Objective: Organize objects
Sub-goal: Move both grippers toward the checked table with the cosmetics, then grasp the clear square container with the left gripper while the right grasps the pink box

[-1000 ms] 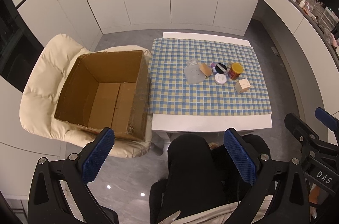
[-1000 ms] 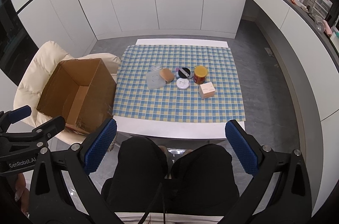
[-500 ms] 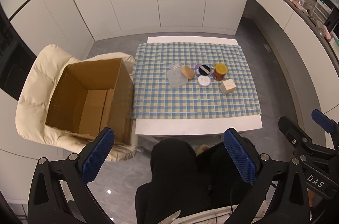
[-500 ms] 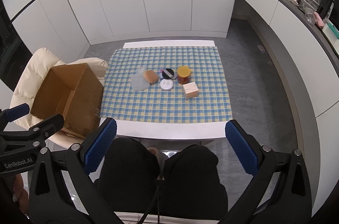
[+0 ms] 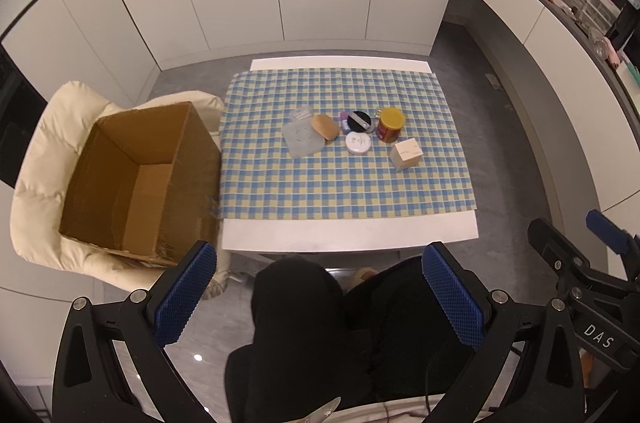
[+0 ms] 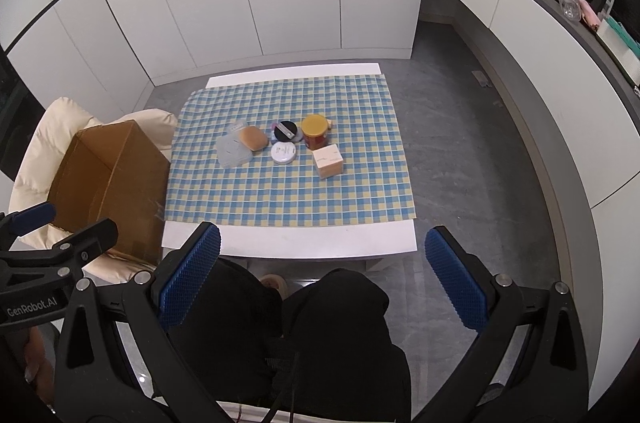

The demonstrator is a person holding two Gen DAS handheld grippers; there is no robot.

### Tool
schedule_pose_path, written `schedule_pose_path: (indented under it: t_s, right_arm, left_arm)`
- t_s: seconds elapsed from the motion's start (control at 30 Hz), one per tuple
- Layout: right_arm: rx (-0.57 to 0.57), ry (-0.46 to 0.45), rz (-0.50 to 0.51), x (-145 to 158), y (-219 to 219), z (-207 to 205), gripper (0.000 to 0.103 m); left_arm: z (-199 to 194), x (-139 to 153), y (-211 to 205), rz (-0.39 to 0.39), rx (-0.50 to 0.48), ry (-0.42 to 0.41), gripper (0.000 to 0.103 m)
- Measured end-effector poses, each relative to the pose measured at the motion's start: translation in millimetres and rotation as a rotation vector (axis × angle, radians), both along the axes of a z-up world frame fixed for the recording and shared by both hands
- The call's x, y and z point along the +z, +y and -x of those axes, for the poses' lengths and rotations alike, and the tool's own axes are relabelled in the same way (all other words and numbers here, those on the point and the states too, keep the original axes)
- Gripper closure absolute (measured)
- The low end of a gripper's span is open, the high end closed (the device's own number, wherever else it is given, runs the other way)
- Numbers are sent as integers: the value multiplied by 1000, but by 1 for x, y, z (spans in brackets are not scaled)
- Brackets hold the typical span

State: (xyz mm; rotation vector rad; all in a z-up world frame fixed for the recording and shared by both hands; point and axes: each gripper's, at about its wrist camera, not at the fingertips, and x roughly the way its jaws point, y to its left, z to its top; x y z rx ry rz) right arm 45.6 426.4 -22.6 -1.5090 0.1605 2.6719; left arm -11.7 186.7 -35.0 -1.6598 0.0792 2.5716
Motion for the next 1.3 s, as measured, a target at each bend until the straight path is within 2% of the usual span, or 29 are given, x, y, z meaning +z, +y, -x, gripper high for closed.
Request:
schedule_pose_path:
  t_s: [0.2, 0.43, 0.67, 0.9, 1.07, 1.3]
  right_arm:
    - [-8, -14, -13, -11, 5, 5, 0]
    - [2, -27, -35, -21, -1, 16, 0]
    - [2, -70, -15, -43, -3, 35, 0]
    - [-6, -120, 21, -74, 0, 60, 0]
    - [-19, -128, 5, -95, 3, 81, 0]
    - [-59, -70, 19, -135, 18, 110, 0]
  left_arm:
    - [6, -9, 4, -12, 10, 10, 0]
    - [17, -18, 11, -6, -28, 15, 1]
    - [35, -35, 4, -16, -15, 3, 1]
    - [56, -60, -3, -15, -7, -6, 1]
    - [75, -81, -9, -9, 5, -16, 1]
    - [112, -132, -19, -13, 49, -59, 1]
